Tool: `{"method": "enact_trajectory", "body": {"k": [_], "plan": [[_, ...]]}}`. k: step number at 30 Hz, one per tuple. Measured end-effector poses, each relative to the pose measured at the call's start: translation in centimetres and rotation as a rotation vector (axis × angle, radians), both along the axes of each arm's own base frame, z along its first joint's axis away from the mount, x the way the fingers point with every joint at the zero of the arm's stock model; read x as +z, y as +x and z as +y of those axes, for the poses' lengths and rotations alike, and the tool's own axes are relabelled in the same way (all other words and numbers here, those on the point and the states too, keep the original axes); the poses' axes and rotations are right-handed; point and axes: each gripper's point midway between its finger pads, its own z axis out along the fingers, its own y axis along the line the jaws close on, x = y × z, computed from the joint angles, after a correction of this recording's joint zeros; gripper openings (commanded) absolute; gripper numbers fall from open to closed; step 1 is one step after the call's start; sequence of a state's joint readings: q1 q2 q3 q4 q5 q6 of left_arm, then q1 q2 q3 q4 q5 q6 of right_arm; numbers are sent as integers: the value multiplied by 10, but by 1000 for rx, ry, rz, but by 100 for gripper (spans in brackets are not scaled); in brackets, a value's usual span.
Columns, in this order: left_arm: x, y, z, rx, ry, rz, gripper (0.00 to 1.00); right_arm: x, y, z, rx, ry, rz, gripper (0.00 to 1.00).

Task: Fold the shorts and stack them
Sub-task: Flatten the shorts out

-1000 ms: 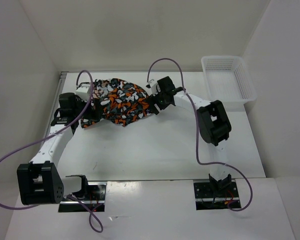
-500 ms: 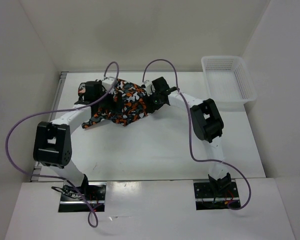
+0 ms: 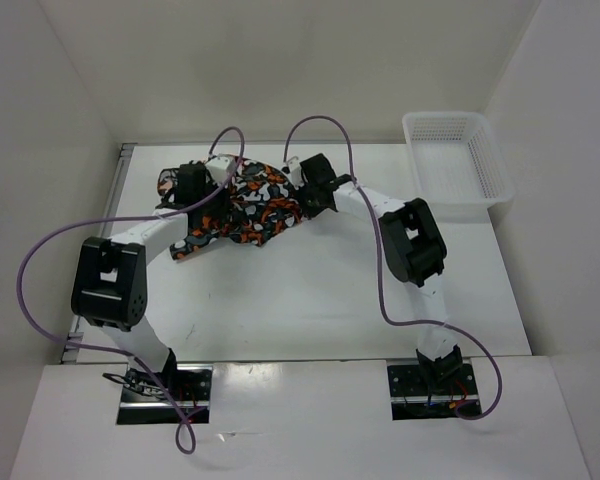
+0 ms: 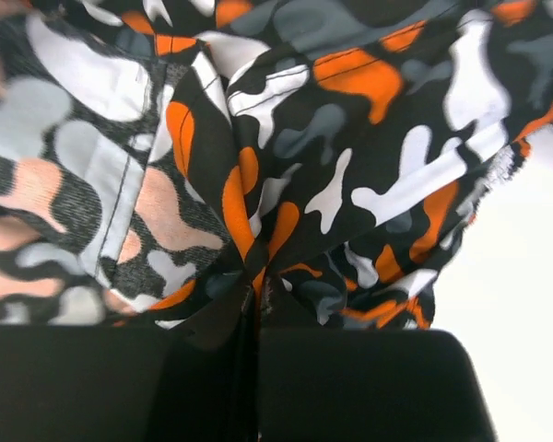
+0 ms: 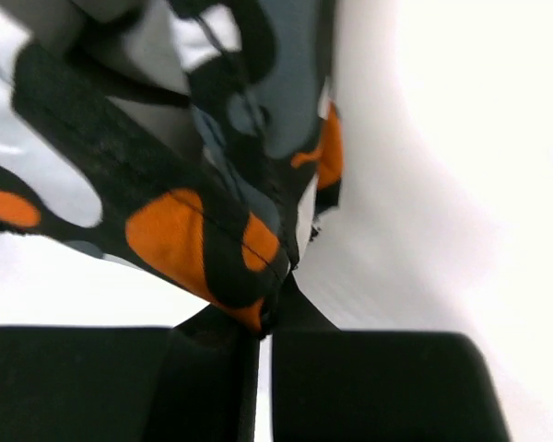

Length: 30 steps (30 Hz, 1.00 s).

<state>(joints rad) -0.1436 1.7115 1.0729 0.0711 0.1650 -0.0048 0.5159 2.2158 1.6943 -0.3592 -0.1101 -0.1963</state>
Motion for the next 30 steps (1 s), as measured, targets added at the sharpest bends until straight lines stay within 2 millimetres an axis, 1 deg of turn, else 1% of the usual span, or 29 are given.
{"method": "enact_trajectory", "body": {"k": [2,4,6,8,9,10,11,12,13,14,15,16,17,18,19,20,21,23,24,25,26,28,30], "plan": [[19,1,2,9,-2,-44,0,11,11,-6,-22,-46,-67,0],[44,3,8,17,-14,-85,0,34,25,-9,-38,-69,-155,0],[78,9,18,20,-41,-136,0,71,42,-8,-44,-63,-267,0],[114,9,29,12,-74,-181,0,118,51,-4,-31,-35,-386,0],[129,3,32,4,-91,-193,0,141,50,-3,-21,-24,-435,0],[141,-7,35,-6,-107,-200,5,164,47,-3,-7,-15,-478,0],[150,-21,34,-26,-124,-196,15,186,41,-3,9,-4,-518,0],[157,-36,33,-42,-135,-188,50,206,33,-8,25,-13,-553,0],[161,-55,33,-54,-141,-175,69,220,25,-15,36,-29,-579,0],[159,-79,29,-73,-163,-136,78,229,15,-27,47,-59,-591,0],[155,-102,26,-93,-181,-95,85,231,3,-39,68,-101,-595,0],[149,-125,20,-117,-203,-52,87,229,-9,-50,84,-144,-590,0],[140,-149,12,-147,-231,2,88,220,-24,-61,110,-195,-571,0],[130,-172,4,-178,-261,61,88,207,-39,-66,143,-239,-545,0],[120,-190,-3,-204,-287,115,90,188,-57,-67,194,-282,-510,0],[113,-201,-7,-218,-304,156,90,168,-73,-68,248,-322,-466,0],[108,-206,-9,-220,-313,181,90,148,-86,-69,291,-360,-425,0],[99,-202,-5,-201,-315,205,91,106,-111,-75,382,-439,-343,0],[95,-194,-1,-182,-307,203,91,88,-121,-84,410,-482,-302,0],[91,-183,5,-160,-292,194,91,74,-128,-93,427,-521,-271,0],[86,-173,10,-139,-280,191,90,63,-134,-102,442,-554,-248,0],[72,-153,19,-96,-252,201,88,49,-142,-114,463,-600,-217,0],[56,-139,27,-59,-227,232,86,46,-144,-119,467,-619,-211,0]]}}
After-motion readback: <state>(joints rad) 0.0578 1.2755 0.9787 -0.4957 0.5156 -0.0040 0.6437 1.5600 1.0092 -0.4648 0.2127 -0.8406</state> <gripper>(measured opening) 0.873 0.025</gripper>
